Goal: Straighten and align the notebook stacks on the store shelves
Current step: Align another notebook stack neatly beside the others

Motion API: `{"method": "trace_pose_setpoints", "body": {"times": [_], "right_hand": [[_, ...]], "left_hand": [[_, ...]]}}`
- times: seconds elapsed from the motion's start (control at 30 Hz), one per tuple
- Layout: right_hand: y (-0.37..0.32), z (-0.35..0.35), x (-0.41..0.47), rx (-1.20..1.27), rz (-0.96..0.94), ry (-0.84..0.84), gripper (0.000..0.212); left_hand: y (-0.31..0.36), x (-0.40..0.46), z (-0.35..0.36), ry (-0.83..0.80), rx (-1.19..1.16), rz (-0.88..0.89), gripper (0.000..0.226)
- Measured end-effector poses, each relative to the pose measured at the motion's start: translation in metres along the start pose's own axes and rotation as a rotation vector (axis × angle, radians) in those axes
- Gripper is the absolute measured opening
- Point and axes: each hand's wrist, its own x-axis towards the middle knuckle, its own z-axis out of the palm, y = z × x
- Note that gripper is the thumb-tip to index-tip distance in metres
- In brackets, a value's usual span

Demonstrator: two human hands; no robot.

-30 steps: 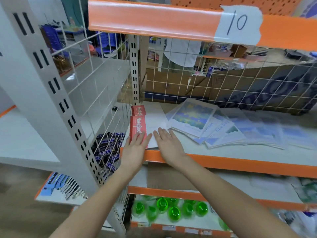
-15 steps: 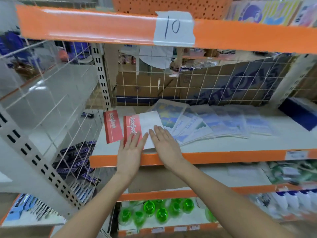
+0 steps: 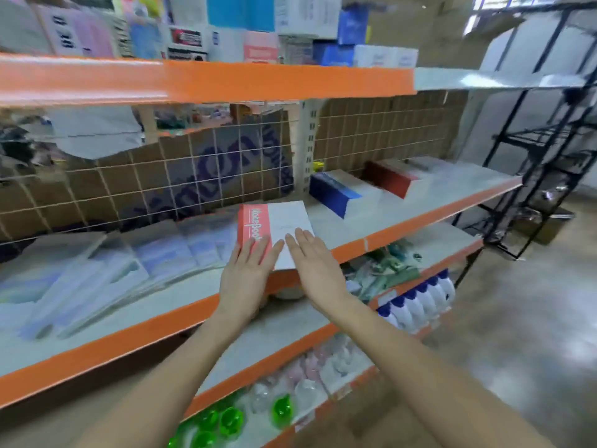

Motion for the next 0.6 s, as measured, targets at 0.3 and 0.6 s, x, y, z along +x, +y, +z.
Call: {"method": "trace_pose_setpoints", "body": {"times": [0.3, 0.6], "right_hand": [[0.213, -0.011, -0.058, -0.007, 0.234, 0.037, 0.062], [0.365, 0.023, -0.029, 0.045, 0.326, 0.028, 0.065]], "left_hand": [[0.175, 0.13, 0.05, 0.057, -0.018, 0.27, 0.052], [0.251, 0.258, 0.123, 0.029, 0.061, 0.402, 0.054]]}}
